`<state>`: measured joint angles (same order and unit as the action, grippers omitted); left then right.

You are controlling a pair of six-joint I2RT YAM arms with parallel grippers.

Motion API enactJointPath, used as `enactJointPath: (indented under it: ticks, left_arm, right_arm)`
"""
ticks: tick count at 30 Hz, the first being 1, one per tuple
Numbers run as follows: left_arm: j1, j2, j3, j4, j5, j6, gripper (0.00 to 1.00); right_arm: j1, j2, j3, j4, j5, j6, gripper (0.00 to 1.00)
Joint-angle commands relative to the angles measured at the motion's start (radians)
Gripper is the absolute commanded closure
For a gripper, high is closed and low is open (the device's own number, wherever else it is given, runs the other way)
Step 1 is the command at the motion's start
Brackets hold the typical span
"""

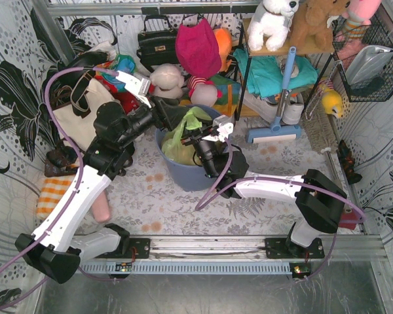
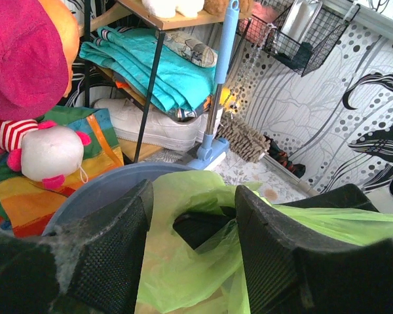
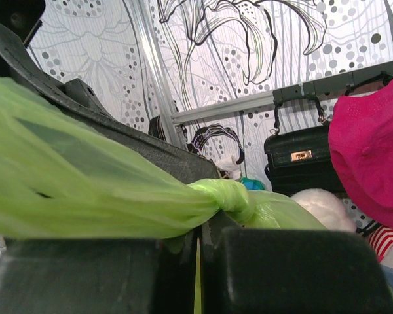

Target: Tie the trash bag

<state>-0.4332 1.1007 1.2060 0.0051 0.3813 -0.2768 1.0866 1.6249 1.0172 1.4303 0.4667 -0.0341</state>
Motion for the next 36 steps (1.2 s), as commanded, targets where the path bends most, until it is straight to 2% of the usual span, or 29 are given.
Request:
enactJointPath:
  ticks: [1, 8, 13, 18, 21, 28, 36]
  left_arm:
    - [-0.027, -0.017, -0.008, -0.069, -0.015, 0.046, 0.37]
    - [-0.048, -0.062, -0.063, -0.11, 0.009, 0.025, 0.35]
    - [-0.052, -0.098, -0.116, -0.088, 0.071, -0.032, 0.35]
    - [-0.054, -0.116, -0.152, -0.074, 0.076, -0.058, 0.34]
    - [-0.055, -0.119, -0.153, -0.085, 0.041, -0.045, 0.34]
    - [-0.054, -0.181, -0.108, -0.11, -0.154, 0.002, 0.32]
    - [-0.053, -0.244, -0.099, -0.096, -0.254, -0.051, 0.34]
  right_arm:
    - [-0.004, -0.015, -0.006, 0.079, -0.017, 0.015, 1.0]
    - [-0.004, -0.009, -0.009, 0.097, -0.017, -0.004, 1.0]
    - [-0.004, 0.005, -0.009, 0.118, -0.03, -0.019, 1.0]
    - [-0.004, 0.008, -0.014, 0.135, -0.053, -0.026, 1.0]
    - [-0.004, 0.006, -0.018, 0.144, -0.058, -0.031, 1.0]
    - [-0.005, 0.024, -0.025, 0.199, -0.159, -0.087, 1.0]
    - [-0.007, 0.037, -0.026, 0.265, -0.213, -0.143, 1.0]
